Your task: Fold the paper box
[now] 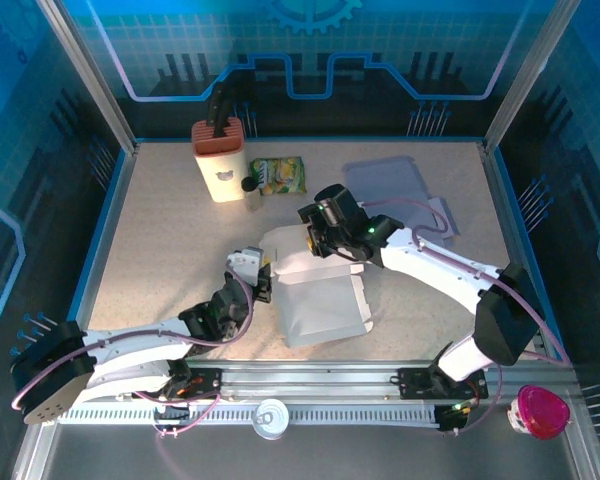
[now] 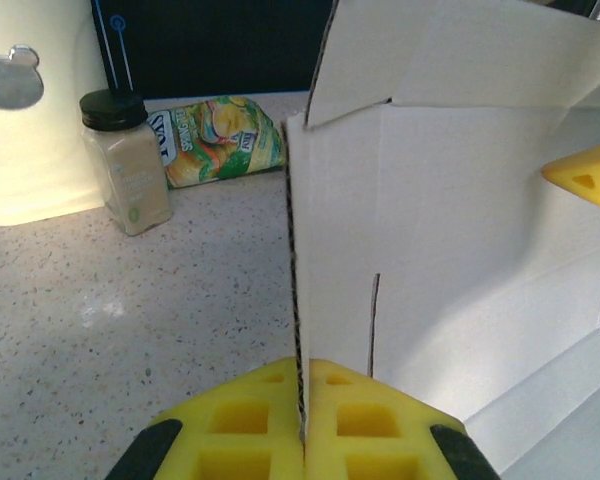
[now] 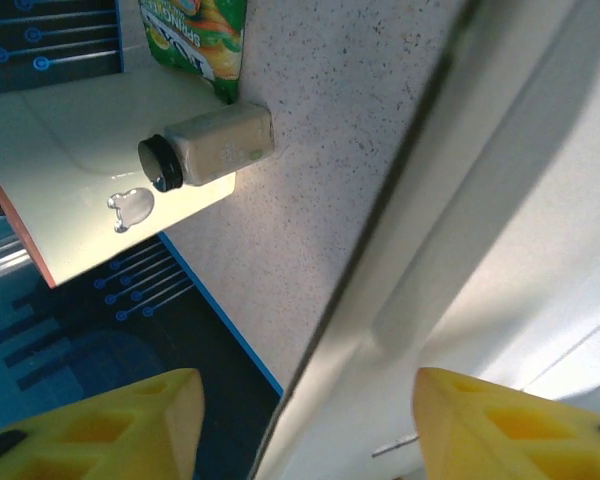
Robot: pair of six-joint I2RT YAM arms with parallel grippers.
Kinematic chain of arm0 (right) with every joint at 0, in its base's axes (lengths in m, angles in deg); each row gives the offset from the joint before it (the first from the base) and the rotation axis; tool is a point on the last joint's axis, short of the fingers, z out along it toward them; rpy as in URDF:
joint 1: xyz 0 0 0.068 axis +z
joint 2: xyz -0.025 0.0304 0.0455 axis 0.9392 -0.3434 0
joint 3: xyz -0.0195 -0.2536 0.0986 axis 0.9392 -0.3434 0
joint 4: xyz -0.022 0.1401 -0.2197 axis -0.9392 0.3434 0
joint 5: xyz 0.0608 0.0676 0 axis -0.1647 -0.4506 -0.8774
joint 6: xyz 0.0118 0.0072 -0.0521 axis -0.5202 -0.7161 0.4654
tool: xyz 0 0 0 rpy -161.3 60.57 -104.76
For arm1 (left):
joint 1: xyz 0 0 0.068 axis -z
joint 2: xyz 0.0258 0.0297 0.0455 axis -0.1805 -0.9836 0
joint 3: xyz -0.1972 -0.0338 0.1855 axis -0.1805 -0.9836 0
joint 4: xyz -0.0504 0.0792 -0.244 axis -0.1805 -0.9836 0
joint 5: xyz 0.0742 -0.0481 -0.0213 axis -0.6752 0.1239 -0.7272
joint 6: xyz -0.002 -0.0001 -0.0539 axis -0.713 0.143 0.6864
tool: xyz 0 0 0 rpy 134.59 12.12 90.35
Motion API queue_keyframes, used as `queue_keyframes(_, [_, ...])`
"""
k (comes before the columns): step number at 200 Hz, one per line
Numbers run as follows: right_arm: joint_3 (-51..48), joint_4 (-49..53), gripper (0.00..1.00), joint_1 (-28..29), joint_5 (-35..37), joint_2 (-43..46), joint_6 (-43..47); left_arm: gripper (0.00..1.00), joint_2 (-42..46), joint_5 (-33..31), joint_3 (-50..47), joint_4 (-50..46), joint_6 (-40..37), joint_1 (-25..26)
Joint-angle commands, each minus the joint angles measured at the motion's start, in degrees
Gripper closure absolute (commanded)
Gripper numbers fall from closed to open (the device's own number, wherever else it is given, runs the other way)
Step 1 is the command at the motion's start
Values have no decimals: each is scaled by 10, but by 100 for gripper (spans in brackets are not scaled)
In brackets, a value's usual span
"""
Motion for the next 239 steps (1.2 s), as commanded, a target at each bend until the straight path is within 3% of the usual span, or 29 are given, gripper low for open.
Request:
queue_keyframes(1, [18, 21, 50, -10, 11, 2, -8, 100, -3, -25, -4, 31, -21, 9])
queue_keyframes(67, [-6, 1, 69, -17, 29, 19, -1, 100, 4, -26, 0, 17, -19, 14])
queue_keyframes(97, [-20, -16, 70, -21, 29, 28, 2, 100, 11, -24, -1, 10, -18, 14])
queue_keyframes(175, [-57, -81, 87, -26, 23, 37, 6, 100, 14, -20, 0, 0, -17, 15])
queue_keyframes(207, [-67, -88, 89, -24, 30, 41, 1, 100, 15, -22, -1, -1, -19, 14])
queue_keyframes(239, [-89, -119, 100, -24, 40, 48, 0, 100, 21, -21, -1, -11, -13, 14])
